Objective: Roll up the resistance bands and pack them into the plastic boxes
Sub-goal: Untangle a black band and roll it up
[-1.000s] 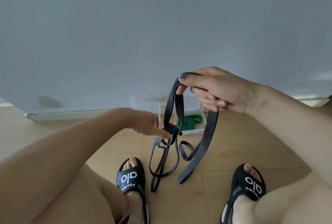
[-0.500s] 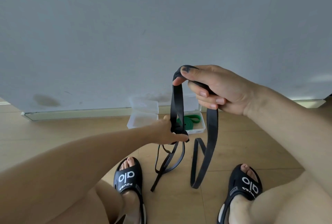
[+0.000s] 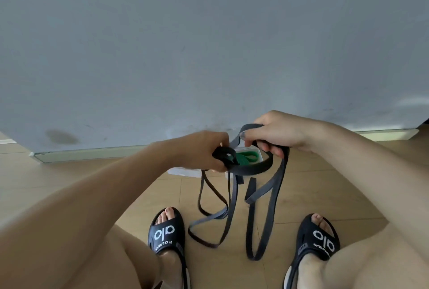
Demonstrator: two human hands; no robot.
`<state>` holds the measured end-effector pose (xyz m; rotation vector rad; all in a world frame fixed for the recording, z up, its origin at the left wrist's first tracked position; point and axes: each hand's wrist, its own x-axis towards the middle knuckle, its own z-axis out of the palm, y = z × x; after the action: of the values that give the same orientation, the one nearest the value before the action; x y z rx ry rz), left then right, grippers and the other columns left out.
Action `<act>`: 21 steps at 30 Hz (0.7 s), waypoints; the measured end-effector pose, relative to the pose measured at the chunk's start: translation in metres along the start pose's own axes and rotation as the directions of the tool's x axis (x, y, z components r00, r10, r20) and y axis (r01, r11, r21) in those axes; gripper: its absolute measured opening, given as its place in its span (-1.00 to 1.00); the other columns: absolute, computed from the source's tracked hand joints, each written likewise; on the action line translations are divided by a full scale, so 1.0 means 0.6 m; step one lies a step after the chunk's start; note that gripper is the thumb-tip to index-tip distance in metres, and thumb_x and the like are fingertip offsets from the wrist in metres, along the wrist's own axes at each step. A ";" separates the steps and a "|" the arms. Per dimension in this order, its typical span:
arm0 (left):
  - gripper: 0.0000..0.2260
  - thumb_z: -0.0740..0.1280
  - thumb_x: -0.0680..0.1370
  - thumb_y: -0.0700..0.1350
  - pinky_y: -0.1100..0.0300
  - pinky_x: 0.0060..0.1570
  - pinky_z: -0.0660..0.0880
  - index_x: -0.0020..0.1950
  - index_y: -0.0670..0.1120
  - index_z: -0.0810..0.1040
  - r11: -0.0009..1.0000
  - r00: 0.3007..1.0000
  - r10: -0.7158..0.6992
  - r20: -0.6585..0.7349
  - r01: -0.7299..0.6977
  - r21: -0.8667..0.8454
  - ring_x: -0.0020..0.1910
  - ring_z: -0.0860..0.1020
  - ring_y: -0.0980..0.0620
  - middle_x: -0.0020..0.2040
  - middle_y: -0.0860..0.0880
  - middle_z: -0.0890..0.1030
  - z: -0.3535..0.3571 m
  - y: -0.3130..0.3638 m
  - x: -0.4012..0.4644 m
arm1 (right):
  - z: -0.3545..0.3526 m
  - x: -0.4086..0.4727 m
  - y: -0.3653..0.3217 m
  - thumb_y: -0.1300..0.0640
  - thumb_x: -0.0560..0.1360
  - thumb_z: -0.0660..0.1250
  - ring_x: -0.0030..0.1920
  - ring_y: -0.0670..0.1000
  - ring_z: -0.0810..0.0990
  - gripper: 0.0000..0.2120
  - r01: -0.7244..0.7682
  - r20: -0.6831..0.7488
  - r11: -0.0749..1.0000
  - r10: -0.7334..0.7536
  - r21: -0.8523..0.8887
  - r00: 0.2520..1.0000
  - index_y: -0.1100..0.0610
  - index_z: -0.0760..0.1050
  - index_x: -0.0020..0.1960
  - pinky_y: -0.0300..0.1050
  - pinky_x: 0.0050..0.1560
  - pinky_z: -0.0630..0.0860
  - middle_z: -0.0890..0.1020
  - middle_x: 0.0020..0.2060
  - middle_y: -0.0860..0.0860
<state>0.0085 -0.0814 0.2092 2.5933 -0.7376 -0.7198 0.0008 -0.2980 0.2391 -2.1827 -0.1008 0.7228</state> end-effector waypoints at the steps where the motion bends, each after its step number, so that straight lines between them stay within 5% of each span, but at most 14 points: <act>1: -0.72 0.48 0.49 -0.09 0.21 -0.18 0.47 0.11 0.04 0.46 0.999 1.000 0.017 -0.014 -0.017 -0.048 -0.19 0.53 0.15 -0.11 0.11 0.58 -0.011 0.002 -0.008 | 0.000 0.002 0.000 0.04 0.63 0.33 -0.57 -0.06 0.37 -0.75 -0.008 -0.003 0.999 0.008 -0.037 1.000 0.24 0.62 0.01 -0.20 -0.48 0.38 0.50 -0.44 -0.01; 6: -0.75 0.44 0.51 -0.27 0.40 -0.28 0.41 0.07 -0.03 0.47 0.933 0.998 0.029 -0.048 -0.044 -0.357 -0.30 0.53 0.16 -0.28 0.10 0.62 -0.050 -0.003 -0.046 | 0.004 0.015 0.010 0.04 0.61 0.34 -0.59 -0.03 0.38 -0.71 -0.097 0.032 0.970 0.107 -0.224 0.994 0.28 0.63 -0.03 -0.15 -0.43 0.41 0.55 -0.43 0.02; 11: -0.80 0.29 0.55 -0.31 0.16 -0.16 0.44 0.01 -0.01 0.45 0.928 0.994 -0.013 -0.112 -0.030 -0.372 -0.24 0.50 0.06 -0.17 -0.17 0.56 -0.057 -0.023 -0.057 | 0.008 0.027 0.025 0.08 0.60 0.36 -0.52 -0.02 0.41 -0.78 -0.188 0.118 0.927 0.237 -0.323 0.964 0.24 0.62 0.07 -0.14 -0.41 0.45 0.68 -0.32 0.01; 21: -0.90 0.34 0.45 -0.13 0.06 -0.17 0.35 -0.09 -0.08 0.45 0.909 0.970 -0.155 -0.189 0.065 -0.412 -0.23 0.38 -0.01 -0.22 -0.05 0.47 -0.060 -0.075 -0.057 | -0.006 0.040 0.054 0.12 0.61 0.33 -0.61 -0.08 0.37 -0.74 -0.335 0.078 0.760 0.449 -0.556 0.890 0.28 0.59 0.18 -0.26 -0.50 0.41 0.66 -0.39 -0.01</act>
<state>0.0207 -0.0194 0.2307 2.2941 -0.3318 -0.5376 0.0172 -0.3145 0.2064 -2.6901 0.0712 1.2935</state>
